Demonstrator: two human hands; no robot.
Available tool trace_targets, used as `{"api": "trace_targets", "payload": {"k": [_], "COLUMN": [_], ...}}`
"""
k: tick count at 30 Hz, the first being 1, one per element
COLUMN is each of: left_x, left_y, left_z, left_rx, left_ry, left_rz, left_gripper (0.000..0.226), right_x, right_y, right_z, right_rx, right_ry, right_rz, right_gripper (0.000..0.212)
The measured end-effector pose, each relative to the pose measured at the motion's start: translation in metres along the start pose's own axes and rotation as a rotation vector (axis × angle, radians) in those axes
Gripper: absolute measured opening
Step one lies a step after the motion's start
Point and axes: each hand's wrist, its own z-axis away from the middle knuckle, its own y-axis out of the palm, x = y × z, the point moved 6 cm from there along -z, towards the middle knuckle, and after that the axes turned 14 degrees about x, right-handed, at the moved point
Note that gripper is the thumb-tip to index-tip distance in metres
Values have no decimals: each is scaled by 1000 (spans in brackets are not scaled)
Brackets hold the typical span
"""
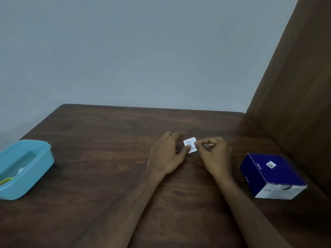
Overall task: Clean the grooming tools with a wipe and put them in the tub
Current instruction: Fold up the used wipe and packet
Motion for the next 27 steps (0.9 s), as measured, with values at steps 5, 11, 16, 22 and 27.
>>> {"api": "trace_targets", "payload": {"k": [5,11,16,22,27], "left_x": [15,21,23,22,24], "left_y": [-4,-4,-3,-5,-6], "left_z": [-5,-8,-9,-7,-7], "left_rx": [-110,-217,-208,-236,-252], "left_ry": [-3,-5,-11,-27,-42], "left_rz": [416,449,441,437,441], "left_gripper": [29,3,2,2,2], "right_x": [1,5,11,-5,0], "right_y": [17,13,18,15,18], "right_z": [-13,-19,-17,-23,-19], "right_rx": [77,18,60,55,96], "right_ry": [10,-195,-248,-107,-138], "right_rz": [-252,-146,-98,-225,-193], "right_gripper": [15,25,26,13,13]}}
